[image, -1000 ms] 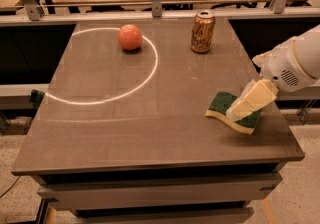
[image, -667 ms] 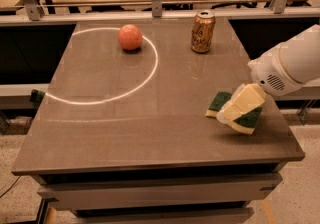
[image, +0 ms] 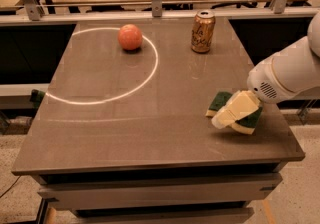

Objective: Move sponge near apple

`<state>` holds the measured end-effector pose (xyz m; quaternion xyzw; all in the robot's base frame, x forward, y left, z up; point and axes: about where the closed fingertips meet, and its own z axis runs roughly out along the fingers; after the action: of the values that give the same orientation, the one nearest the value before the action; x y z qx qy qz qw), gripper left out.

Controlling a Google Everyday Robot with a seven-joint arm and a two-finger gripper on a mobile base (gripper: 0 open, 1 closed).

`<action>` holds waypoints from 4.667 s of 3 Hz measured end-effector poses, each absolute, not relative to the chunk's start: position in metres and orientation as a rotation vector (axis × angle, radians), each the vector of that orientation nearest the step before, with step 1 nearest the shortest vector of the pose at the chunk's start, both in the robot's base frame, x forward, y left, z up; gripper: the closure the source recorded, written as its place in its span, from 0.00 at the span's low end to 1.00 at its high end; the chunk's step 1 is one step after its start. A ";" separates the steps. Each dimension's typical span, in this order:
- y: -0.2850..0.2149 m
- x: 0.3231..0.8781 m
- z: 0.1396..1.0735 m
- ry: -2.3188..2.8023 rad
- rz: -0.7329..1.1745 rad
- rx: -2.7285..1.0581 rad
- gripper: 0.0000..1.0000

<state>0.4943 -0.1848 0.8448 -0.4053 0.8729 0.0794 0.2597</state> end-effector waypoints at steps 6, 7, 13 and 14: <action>-0.197 0.481 0.858 2.250 0.101 -1.225 0.87; -0.193 0.506 0.882 2.201 0.078 -1.247 1.00; -0.094 0.648 0.903 2.005 0.458 -1.109 1.00; -0.073 0.665 0.896 1.996 0.514 -1.074 1.00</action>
Offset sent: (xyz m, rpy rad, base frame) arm -0.0450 -0.0030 -0.0200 -0.0981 0.0477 0.0080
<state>0.6652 -0.0732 0.8957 -0.4242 0.7881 0.2028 0.3972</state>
